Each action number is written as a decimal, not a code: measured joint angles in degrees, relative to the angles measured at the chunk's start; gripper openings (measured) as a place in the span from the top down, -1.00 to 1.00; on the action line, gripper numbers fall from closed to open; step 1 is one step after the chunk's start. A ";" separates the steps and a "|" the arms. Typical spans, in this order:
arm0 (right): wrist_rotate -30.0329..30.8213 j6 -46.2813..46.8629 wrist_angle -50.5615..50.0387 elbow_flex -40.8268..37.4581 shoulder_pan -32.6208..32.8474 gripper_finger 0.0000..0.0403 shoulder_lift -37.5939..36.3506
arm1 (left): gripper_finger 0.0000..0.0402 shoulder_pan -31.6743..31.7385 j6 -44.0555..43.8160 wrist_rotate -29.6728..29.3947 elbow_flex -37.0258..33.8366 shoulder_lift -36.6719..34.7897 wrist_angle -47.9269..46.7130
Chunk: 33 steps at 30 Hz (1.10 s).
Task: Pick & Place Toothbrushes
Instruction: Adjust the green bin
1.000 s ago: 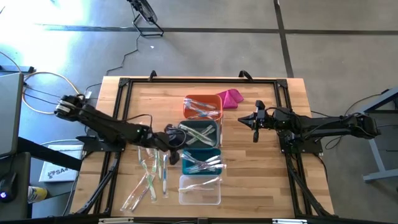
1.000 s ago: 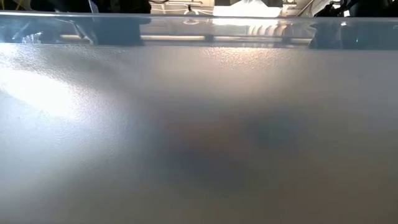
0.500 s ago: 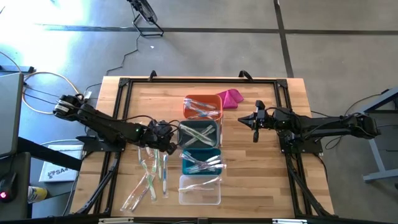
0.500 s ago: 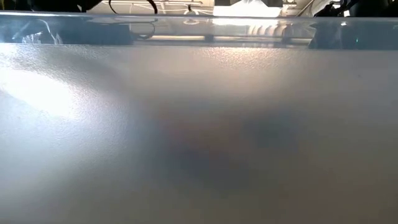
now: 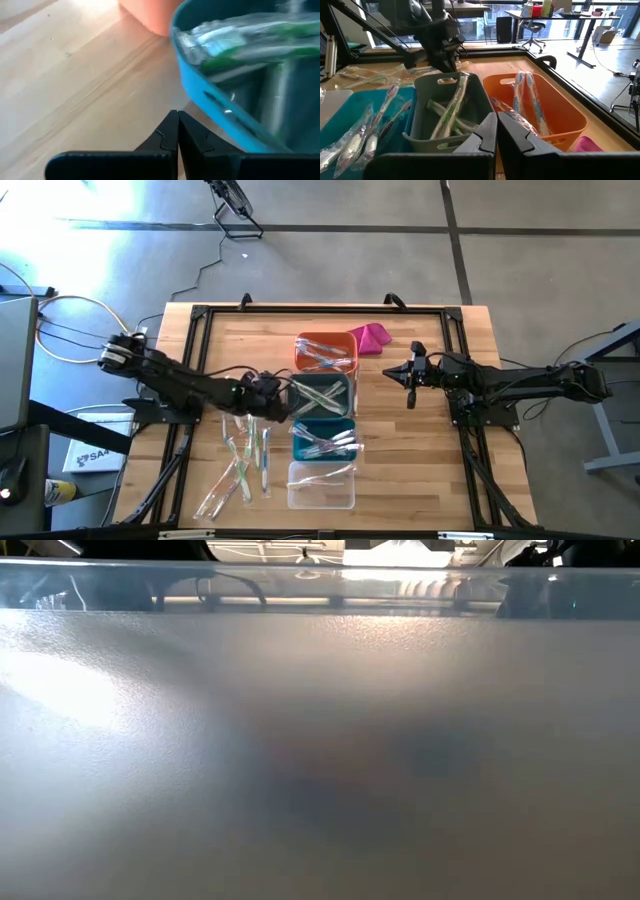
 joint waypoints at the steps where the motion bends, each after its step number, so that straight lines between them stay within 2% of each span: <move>1: 0.02 0.00 0.00 0.00 0.00 0.98 0.00 | 1.00 0.53 0.63 0.24 -0.02 0.43 0.77; 6: 0.00 -0.02 -0.07 0.00 0.02 0.98 0.00 | 1.00 2.45 4.19 3.03 0.00 1.71 5.23; 20: 0.00 -0.02 0.27 0.00 0.00 0.98 0.01 | 1.00 2.36 8.78 4.17 0.02 1.69 12.10; 28: 0.00 -0.02 0.26 0.00 0.00 0.98 0.02 | 1.00 2.38 8.52 4.16 0.02 1.69 11.39; 33: 0.01 -0.02 0.11 0.00 0.00 0.98 0.02 | 1.00 2.38 6.05 4.05 0.02 1.69 5.89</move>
